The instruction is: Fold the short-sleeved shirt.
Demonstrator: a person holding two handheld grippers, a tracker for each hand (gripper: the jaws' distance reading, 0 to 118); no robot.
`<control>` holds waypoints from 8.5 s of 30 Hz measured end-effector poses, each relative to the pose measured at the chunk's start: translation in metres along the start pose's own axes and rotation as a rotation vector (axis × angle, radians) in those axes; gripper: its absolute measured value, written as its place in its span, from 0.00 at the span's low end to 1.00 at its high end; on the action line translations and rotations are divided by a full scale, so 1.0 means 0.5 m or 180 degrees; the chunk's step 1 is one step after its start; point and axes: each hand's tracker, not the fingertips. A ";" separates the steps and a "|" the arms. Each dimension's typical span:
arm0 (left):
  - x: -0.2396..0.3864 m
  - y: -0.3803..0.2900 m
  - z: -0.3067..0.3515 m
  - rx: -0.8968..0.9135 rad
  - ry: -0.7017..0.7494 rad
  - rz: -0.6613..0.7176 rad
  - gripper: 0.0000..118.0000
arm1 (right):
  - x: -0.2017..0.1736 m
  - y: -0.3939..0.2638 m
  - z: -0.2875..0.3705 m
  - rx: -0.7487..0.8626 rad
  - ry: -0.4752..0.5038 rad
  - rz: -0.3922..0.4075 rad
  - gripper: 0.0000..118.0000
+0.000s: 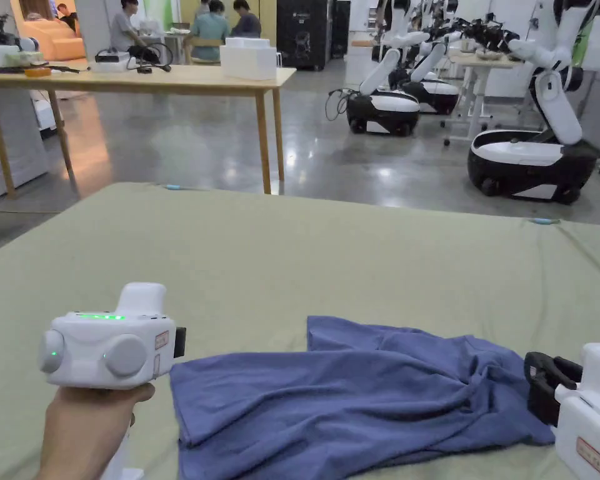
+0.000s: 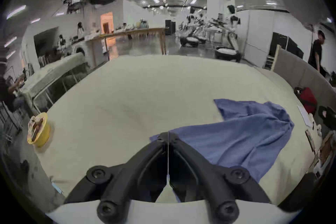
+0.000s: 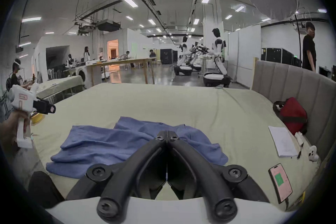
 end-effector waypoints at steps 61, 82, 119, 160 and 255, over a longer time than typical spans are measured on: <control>0.048 0.574 0.101 0.1431 0.0177 -0.0048 0.00 | 0.275 0.621 -0.113 0.0552 -0.0540 -0.0228 0.09; 0.087 0.469 -0.092 0.1227 0.0108 0.0086 0.00 | 0.332 0.408 -0.265 0.0232 -0.0798 -0.0340 0.09; 0.139 -0.064 0.146 0.1136 -0.0295 -0.0440 0.00 | -0.014 0.074 0.015 0.0323 -0.0115 0.0344 0.01; -0.020 -0.117 -0.036 -0.0374 -0.0391 -0.0185 0.01 | 0.161 -0.005 -0.626 -0.1806 -0.0178 0.0021 1.00; 0.069 -0.247 0.186 0.0158 -0.0376 -0.0698 0.98 | 0.211 -0.158 0.133 -0.0913 -0.0129 -0.0044 0.99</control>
